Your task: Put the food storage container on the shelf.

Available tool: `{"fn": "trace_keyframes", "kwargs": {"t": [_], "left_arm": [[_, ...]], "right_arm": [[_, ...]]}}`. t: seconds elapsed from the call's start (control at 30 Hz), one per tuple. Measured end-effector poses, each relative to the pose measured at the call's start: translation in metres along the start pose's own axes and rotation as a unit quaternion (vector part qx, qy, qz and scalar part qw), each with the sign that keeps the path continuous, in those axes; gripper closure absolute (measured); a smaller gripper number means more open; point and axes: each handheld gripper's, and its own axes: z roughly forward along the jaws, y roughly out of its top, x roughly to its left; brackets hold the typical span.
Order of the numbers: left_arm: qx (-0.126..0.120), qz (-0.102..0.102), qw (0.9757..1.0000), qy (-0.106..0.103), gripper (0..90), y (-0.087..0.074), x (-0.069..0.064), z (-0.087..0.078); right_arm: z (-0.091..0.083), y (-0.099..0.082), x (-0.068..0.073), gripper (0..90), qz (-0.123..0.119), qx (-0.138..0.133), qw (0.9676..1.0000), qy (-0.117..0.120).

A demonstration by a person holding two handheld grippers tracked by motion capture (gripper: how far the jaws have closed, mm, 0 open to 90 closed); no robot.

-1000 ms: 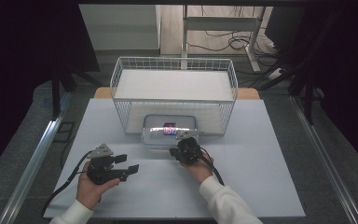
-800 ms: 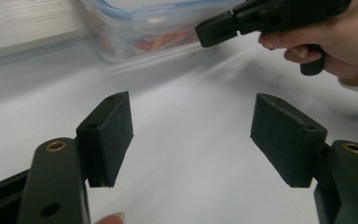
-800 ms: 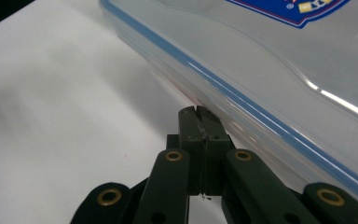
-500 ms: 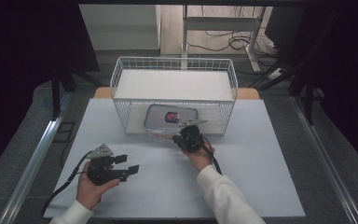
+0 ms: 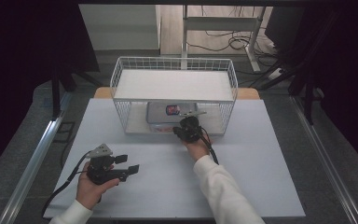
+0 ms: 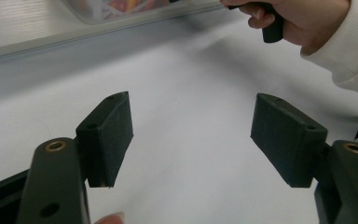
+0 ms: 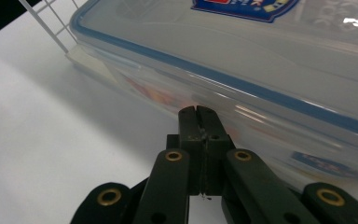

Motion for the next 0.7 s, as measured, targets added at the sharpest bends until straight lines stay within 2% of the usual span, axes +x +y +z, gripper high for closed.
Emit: {"fn": "trace_keyframes", "kwargs": {"t": [0.17,0.33,0.37,0.4,0.43,0.47,0.5,0.57,0.6,0.63,0.67,0.7], "left_arm": [[0.001,0.002,1.0000,0.001,29.3,0.000,0.000,0.001],[0.000,0.001,1.0000,0.003,29.3,-0.001,0.000,0.001],[0.000,0.002,1.0000,0.002,29.3,-0.001,-0.001,0.001],[0.000,0.002,1.0000,0.002,29.3,-0.001,-0.001,0.001],[0.002,0.006,1.0000,0.004,29.3,-0.001,0.000,0.000],[0.003,0.007,1.0000,0.004,29.3,-0.001,0.000,0.000],[0.005,0.008,0.9999,0.004,29.3,-0.001,0.001,0.001],[0.006,0.007,0.9999,0.004,29.3,-0.001,0.000,0.001],[0.006,0.007,1.0000,0.003,29.3,-0.001,0.000,0.002],[0.006,0.007,1.0000,0.003,29.3,-0.001,0.000,0.002],[0.006,0.006,1.0000,0.002,29.3,-0.001,-0.001,0.002],[0.006,0.006,1.0000,0.002,29.3,-0.001,-0.001,0.002]], "right_arm": [[0.006,0.004,-0.001,88.9,0.005,0.002,1.0000,0.004],[0.004,0.003,-0.002,88.8,0.008,0.004,0.9999,0.006],[-0.003,-0.001,0.002,88.7,-0.007,0.008,0.9998,0.016],[-0.003,-0.001,0.002,88.7,-0.007,0.008,0.9998,0.016],[-0.017,-0.007,0.008,88.7,-0.033,0.012,0.9990,0.027],[-0.017,-0.007,0.008,88.7,-0.033,0.012,0.9990,0.027],[-0.033,-0.013,0.011,88.7,-0.047,0.013,0.9982,0.035],[-0.039,-0.016,0.012,88.7,-0.053,0.012,0.9979,0.037],[-0.055,-0.023,0.012,88.4,-0.058,0.009,0.9973,0.044],[-0.063,-0.027,0.012,87.4,-0.058,0.006,0.9971,0.049],[-0.063,-0.027,0.012,87.4,-0.058,0.006,0.9971,0.049],[-0.071,-0.031,0.012,85.2,-0.058,0.005,0.9967,0.057]]}}
